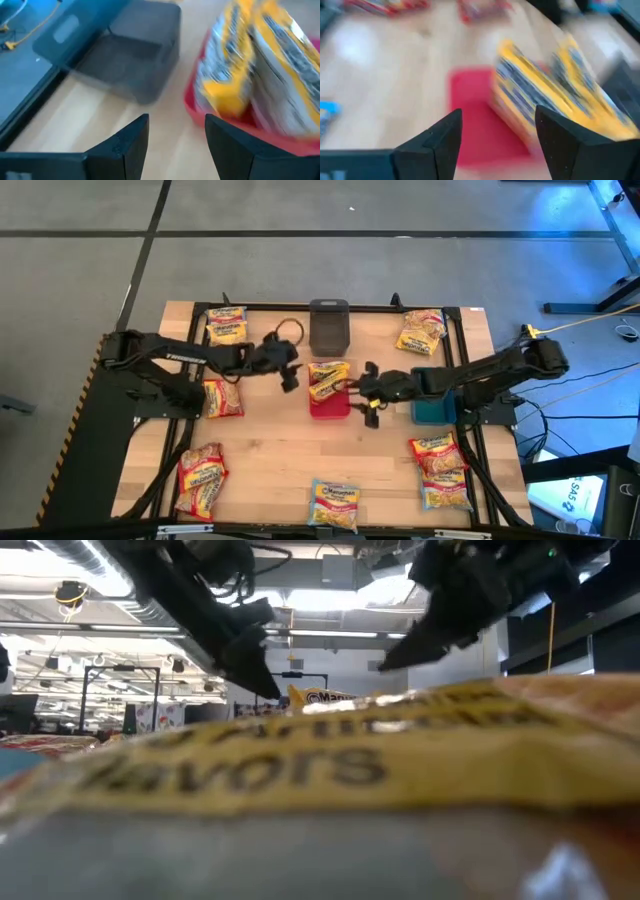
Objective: Sort Maruchan noodles
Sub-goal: Adjust the yellow noodle packs in the red bin
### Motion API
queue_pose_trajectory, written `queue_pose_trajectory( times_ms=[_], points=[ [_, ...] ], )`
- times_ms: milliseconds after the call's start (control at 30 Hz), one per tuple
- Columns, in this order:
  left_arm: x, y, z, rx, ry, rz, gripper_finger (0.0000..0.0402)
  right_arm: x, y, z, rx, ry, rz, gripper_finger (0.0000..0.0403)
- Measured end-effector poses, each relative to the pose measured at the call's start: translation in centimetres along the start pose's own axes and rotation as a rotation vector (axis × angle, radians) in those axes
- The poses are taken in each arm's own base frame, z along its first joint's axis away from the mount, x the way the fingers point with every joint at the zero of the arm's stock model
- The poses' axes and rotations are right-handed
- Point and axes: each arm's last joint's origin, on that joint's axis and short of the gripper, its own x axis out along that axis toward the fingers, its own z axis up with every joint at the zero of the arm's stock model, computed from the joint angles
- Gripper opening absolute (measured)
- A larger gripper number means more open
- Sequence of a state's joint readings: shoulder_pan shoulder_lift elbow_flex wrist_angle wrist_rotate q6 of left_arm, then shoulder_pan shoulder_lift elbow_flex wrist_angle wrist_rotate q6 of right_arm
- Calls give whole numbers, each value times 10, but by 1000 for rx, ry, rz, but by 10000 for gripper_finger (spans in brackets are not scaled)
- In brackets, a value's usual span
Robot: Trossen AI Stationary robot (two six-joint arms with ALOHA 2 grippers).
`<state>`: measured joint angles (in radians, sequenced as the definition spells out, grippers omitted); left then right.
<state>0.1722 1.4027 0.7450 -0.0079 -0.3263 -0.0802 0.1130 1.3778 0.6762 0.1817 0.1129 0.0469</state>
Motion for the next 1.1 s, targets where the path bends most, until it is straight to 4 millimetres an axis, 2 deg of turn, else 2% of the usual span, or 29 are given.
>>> queue_pose_trajectory(
  times_ms=[233,433,767,1100],
  points=[
    [40,33,-7,-82,-32,-18,188,30,7,-1,-81,-16,34,218],
    [67,34,-16,-106,-50,-104,188,55,8,3,-130,9,30,218],
    [73,28,-17,-110,-75,-177,188,82,-5,-8,-111,76,9,218],
    [72,20,-16,-94,-85,-253,188,84,-21,-4,-100,30,-192,218]
  ],
)
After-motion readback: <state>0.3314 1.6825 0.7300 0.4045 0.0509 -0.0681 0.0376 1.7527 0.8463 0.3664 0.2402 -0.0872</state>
